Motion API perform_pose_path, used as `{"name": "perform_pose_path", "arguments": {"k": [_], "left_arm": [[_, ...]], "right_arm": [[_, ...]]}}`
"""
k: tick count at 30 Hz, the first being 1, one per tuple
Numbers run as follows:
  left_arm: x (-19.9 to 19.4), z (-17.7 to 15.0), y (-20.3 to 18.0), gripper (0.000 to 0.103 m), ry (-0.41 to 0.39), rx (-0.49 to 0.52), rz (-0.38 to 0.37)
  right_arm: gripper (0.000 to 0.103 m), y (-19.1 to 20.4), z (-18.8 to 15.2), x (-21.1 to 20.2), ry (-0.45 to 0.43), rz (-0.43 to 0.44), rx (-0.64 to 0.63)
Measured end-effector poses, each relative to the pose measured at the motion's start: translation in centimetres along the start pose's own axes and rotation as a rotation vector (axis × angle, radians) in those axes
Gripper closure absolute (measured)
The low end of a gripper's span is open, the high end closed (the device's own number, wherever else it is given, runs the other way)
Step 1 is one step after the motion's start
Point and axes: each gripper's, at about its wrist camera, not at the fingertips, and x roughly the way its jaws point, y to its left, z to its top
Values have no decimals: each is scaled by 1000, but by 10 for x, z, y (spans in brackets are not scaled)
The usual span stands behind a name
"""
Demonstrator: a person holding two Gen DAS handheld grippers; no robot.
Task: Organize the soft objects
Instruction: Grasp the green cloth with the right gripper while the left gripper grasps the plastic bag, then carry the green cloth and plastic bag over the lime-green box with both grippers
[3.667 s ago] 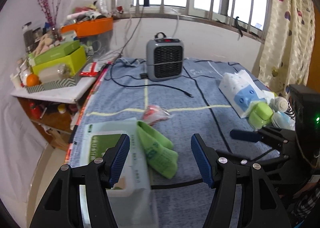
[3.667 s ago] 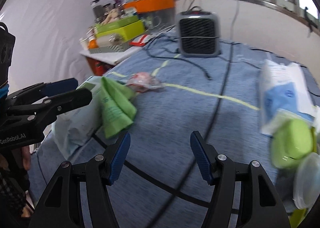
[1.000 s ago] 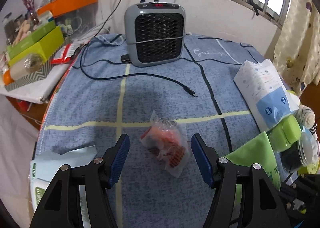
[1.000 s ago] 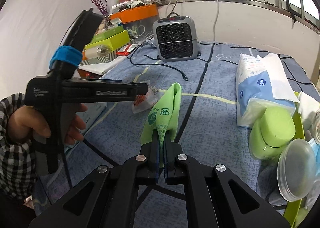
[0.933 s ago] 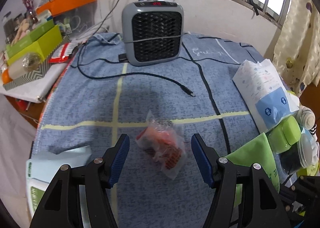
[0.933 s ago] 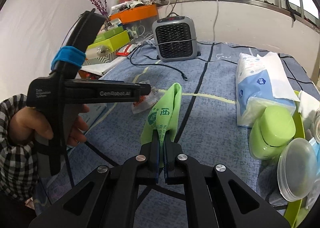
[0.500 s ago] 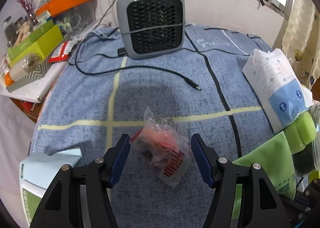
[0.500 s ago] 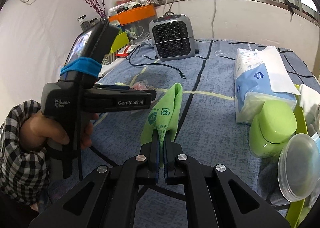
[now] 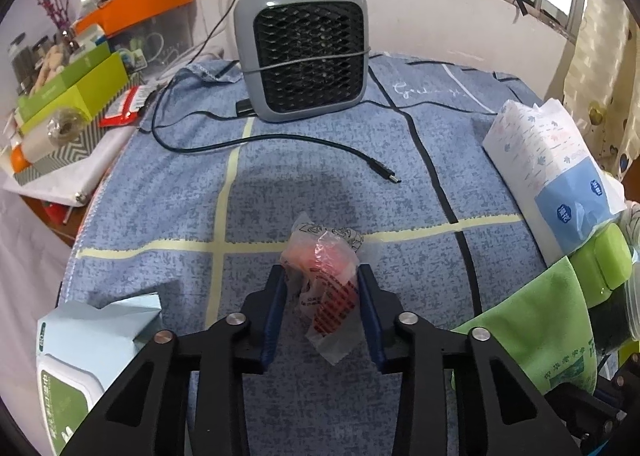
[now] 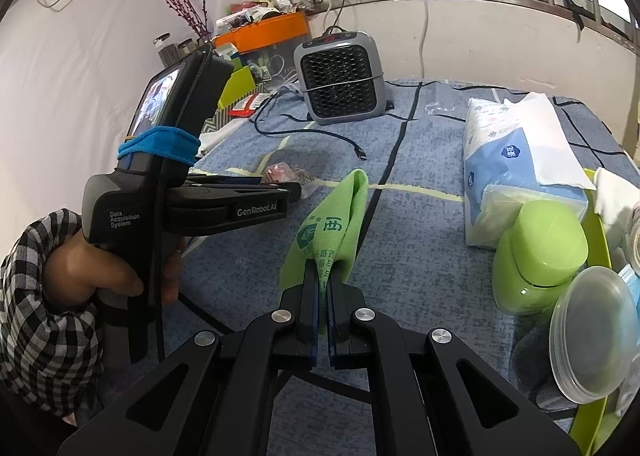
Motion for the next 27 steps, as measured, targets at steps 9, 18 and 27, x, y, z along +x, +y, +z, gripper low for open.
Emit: {"name": "perform_pose_path", "arguments": {"k": [9,18,27], "left_arm": [[-20,-4,-2,71,-50,6,-26],[-47,-12,-10,71,-105,24,-67],[-76,-18,-25,71,-159,60,-108]], "right_arm": [[100,4,2,-7,-18,-17,-14],[100,2,3,-25,-56,-47,-20],[100,1,6,-46,-100,-75,-21]]}}
